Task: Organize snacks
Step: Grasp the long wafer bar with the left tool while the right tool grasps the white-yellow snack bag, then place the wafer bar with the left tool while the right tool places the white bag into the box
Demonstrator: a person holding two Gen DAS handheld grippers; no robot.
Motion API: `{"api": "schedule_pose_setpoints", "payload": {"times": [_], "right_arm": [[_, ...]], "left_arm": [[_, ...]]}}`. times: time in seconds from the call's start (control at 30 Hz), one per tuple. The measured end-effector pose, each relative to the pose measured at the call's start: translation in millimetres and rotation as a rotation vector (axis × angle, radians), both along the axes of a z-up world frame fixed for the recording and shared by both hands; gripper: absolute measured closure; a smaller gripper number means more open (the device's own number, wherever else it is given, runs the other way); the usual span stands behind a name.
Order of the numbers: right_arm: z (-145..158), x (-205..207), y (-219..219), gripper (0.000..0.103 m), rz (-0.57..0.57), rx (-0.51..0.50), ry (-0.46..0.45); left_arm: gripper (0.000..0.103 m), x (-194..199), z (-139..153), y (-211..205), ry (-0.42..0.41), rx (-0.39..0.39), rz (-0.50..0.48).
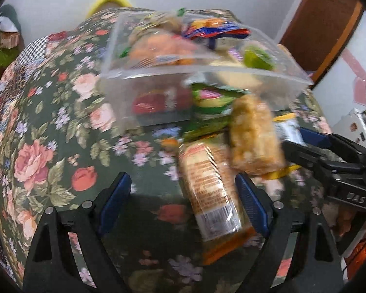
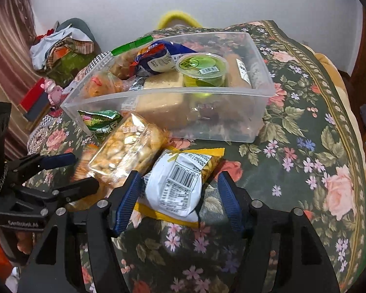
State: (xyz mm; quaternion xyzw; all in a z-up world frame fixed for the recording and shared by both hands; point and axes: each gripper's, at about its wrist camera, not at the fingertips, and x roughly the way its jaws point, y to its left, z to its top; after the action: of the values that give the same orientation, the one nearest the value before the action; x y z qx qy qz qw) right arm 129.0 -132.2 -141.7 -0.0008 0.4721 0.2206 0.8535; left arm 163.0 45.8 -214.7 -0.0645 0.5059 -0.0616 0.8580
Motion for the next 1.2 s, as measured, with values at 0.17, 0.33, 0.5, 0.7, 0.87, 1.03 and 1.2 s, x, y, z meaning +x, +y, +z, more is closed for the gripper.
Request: {"api": "schedule_pose_setpoints", "payload": {"times": [0.17,0.33,0.5,0.7,0.87,1.03,1.2], "right_arm": [[-4.9,0.3,-2.3,0.038,-0.008,0.021,0.015],[-4.6,2.1,0.6,0.041,-0.003,0.021,0.019],[-4.5,0.2,4.3,0.059,0.011,0.023,0.017],[-3.9,-4.0,-6.0,0.064,-0.009,0.049,0.031],[0.6,-9.6,-12.4,0.064,-0.018,0.055,0.031],[12.0,-11.5,-19.0,0.064,-0.036,0.06,0.006],[33.1,-11.7,-22.7,0.065,-0.039,0.07,-0.05]], "left_arm": [[0.023,-5.7,-6.1,12.9,-0.016,0.011,0.021],[0.047,-8.4,-2.1,11.7,-0.045,0.013,0.017],[0.068,-8.7,6.2,1.5,-0.041,0.009,-0.034],[0.068,-25.8,19.5,-1.0,-0.064,0.015,-0.048],[0.068,-34.2,41.2,-0.6,-0.104,0.003,-0.048],[0.068,-39.0,69.9,-4.6,-0.166,-0.008,-0.045],[0.068,-23.9,86.7,-6.9,-0.206,-0.003,-0.04]]}}
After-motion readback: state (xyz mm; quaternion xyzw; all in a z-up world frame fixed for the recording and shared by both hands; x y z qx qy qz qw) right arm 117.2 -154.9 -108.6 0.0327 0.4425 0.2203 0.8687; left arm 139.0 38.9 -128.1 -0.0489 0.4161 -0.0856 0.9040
